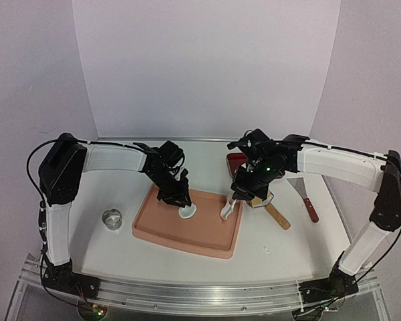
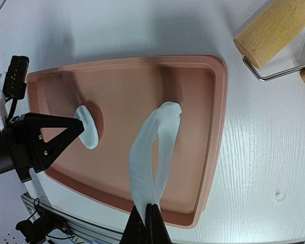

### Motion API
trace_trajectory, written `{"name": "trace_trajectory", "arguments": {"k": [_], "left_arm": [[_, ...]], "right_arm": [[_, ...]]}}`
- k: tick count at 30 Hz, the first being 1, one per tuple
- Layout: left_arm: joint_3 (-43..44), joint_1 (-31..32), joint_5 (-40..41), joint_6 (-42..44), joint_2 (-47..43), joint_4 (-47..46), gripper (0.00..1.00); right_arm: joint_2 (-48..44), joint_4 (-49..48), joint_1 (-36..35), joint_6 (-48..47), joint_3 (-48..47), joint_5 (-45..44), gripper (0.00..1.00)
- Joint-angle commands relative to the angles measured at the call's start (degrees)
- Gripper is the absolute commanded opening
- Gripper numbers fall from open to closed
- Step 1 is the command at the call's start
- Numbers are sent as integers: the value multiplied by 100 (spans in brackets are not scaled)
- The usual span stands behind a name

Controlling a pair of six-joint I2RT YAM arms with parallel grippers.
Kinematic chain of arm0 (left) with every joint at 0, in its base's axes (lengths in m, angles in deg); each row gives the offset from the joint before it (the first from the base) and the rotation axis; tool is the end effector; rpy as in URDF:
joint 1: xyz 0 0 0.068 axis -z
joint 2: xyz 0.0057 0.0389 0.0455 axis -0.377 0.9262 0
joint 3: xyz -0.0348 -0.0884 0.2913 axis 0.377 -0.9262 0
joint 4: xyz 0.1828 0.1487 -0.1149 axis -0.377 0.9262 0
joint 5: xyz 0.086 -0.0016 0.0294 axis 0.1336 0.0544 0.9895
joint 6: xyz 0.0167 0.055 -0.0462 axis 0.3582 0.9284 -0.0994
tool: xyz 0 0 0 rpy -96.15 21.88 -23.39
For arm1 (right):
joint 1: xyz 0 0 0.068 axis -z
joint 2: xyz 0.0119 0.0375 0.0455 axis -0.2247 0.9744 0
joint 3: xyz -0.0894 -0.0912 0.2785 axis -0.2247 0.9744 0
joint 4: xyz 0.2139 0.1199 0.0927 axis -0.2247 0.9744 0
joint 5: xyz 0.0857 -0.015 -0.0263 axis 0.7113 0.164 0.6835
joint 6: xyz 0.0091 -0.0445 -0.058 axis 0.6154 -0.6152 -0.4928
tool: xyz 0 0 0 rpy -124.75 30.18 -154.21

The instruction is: Roll out the dumpling wrappers from the dough

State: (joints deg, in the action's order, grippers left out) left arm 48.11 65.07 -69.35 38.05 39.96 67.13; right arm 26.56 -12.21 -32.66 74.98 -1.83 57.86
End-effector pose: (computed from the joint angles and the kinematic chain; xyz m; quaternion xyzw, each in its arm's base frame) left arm 0.3108 -0.3218 0.1765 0.0971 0.9568 -0.2729 0.0255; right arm 0.2504 0.2718 0.2807 0.0840 0.9573 0.2606 0.0931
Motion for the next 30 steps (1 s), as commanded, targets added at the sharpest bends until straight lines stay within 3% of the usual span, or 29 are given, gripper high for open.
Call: {"name": "trace_trajectory", "arguments": {"k": [1, 10, 15, 22, 28, 30], "left_arm": [[345, -4, 97, 17, -316, 166, 25], [452, -7, 239, 43, -542, 388, 26], [471, -31, 980, 139, -1095, 860, 33], [-77, -358, 1773, 169, -2205, 1298, 55], [-712, -1160, 2494, 59, -3411, 1665, 98], [-844, -1371, 2708, 88, -3758, 1803, 100]], "right_arm": [[-10, 68, 21, -73, -251, -57, 0], [25, 84, 26, -101, -371, -75, 0], [-150, 283, 21, -115, -781, -203, 0], [-640, 1434, 22, -227, -1555, -1202, 0], [-1297, 3025, 22, 184, -1788, -2949, 0], [-1451, 3473, 37, 445, -1702, -3189, 0]]}}
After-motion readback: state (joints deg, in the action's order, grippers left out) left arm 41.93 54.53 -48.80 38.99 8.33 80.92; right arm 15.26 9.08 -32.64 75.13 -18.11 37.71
